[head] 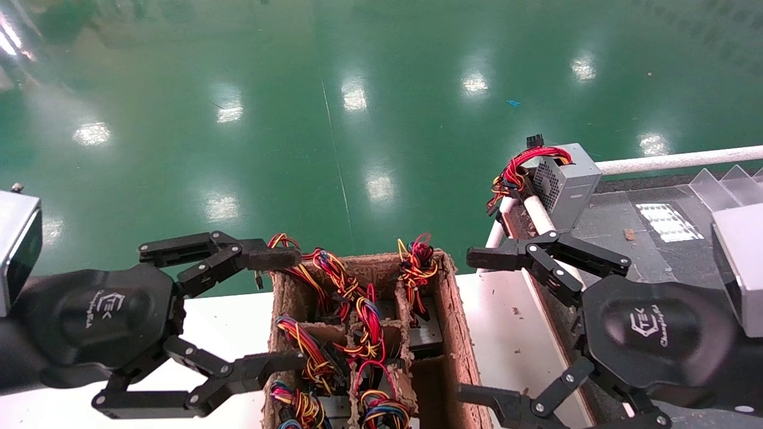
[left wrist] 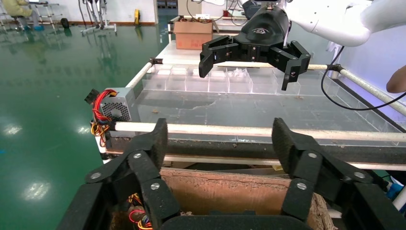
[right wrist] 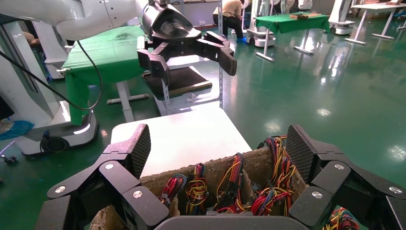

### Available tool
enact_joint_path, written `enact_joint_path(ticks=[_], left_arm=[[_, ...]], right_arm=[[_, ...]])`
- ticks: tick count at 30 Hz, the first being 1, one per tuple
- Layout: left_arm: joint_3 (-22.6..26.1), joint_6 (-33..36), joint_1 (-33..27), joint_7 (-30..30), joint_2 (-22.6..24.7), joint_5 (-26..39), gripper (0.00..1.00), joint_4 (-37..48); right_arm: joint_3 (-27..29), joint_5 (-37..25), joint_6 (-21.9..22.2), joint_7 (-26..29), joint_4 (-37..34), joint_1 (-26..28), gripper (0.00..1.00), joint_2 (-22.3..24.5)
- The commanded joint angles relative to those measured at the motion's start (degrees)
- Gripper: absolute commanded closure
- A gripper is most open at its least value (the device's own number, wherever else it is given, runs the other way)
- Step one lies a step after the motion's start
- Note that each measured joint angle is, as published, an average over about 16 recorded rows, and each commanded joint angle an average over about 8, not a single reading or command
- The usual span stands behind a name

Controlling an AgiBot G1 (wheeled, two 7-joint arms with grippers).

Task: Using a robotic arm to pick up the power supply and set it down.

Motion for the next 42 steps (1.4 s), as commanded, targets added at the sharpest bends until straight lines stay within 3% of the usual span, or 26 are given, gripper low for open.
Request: enact_joint_path(ticks=[1,23,31,32,37,39,40,42], left_arm=[[0.0,0.0,0.0,0.0,0.0,0.0,1.00,0.0],[0.0,0.0,0.0,0.0,0.0,0.0,1.00,0.0],[0.0,0.0,0.0,0.0,0.0,0.0,0.99,0.0],[0.0,0.0,0.0,0.0,0.0,0.0,0.92,0.0],[0.0,0.0,0.0,0.0,0.0,0.0,0.30,0.0],[0.0,0.0,0.0,0.0,0.0,0.0,0.06,0.0],[0.0,0.0,0.0,0.0,0.0,0.0,0.00,0.0],[0.0,0.0,0.0,0.0,0.0,0.0,0.00,0.0]], right_arm=[[0.0,0.0,0.0,0.0,0.0,0.0,0.00,0.0],[-0.1,-0.2,0.1,0.0,-0.1,0.0,0.00,0.0],[-1.4,-3.5,2.0,0.6,-0.8,0.5,0.00,-0.6],[-1.8,-4.4,2.5,0.8,-1.0,0.7,0.00,-0.7],[-4.6,-11.5,7.0,2.7,-2.5,2.7,0.00,-2.5],[-5.9,-15.2,9.7,3.7,-3.3,3.6,0.20,-3.6],[-6.6,-17.2,11.2,4.1,-3.6,4.1,0.33,-4.2],[-7.9,-20.9,14.1,4.8,-4.1,4.9,0.58,-5.6]])
